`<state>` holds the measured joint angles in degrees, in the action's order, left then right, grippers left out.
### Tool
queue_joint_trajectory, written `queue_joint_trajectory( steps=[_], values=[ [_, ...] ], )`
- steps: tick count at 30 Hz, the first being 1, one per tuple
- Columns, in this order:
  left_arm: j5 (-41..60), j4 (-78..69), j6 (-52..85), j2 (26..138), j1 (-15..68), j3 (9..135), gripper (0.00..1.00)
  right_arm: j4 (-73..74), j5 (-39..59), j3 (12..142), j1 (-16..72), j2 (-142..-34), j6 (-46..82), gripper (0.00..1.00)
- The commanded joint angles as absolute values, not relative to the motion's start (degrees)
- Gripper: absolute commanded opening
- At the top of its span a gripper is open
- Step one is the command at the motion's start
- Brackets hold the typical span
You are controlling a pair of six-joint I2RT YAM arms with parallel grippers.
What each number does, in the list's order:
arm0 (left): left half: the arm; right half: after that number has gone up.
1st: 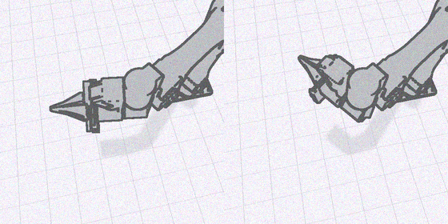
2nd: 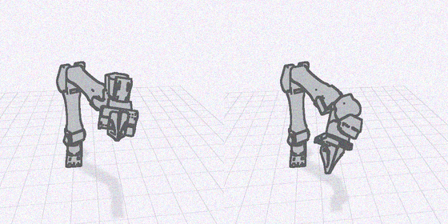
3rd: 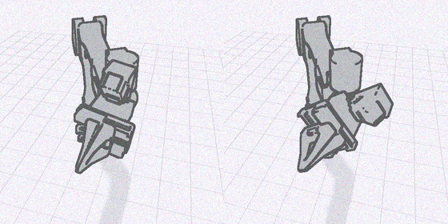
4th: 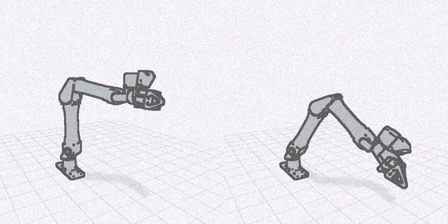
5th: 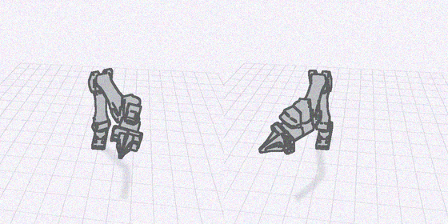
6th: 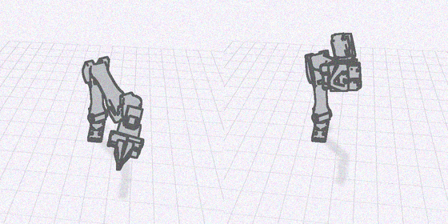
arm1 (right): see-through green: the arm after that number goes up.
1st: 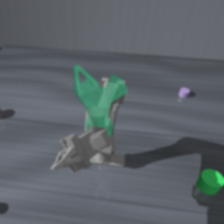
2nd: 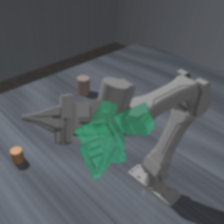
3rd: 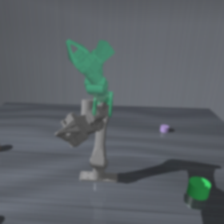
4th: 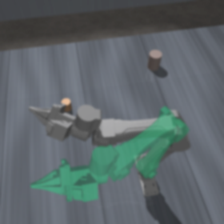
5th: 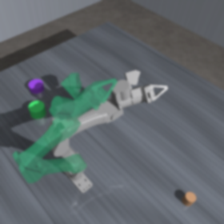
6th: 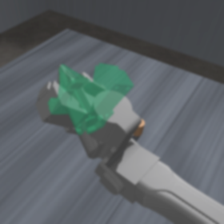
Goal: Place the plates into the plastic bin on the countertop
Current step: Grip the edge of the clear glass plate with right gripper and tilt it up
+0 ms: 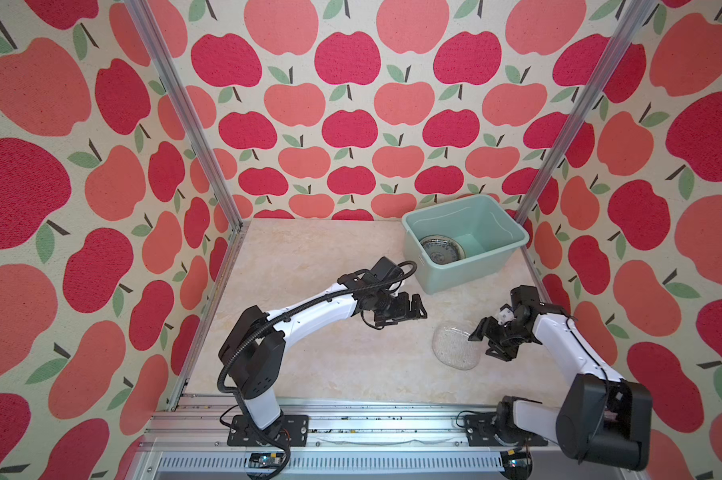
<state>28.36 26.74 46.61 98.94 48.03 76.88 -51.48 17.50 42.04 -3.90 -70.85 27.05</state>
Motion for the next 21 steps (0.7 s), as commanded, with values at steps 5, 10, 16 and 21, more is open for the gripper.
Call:
queue_joint_trajectory(
  steps=[5, 10, 16, 21],
  values=[
    [28.2, 25.8, 48.2, 98.4, 48.5, 79.4, 0.99, -47.9, 14.8, 37.6, -4.2, -73.8, 30.4, 0.67],
    [27.4, 26.3, 48.6, 97.7, 48.5, 79.2, 0.99, -42.9, 18.7, 35.9, -4.2, -77.2, 29.0, 0.58],
    [26.9, 26.4, 49.2, 97.8, 48.7, 80.0, 0.99, -39.9, 21.0, 34.5, -4.2, -79.1, 28.3, 0.36],
    [26.4, 27.1, 49.2, 97.9, 48.7, 80.7, 0.99, -39.5, 21.2, 34.0, -4.3, -79.1, 27.8, 0.19]
  ],
)
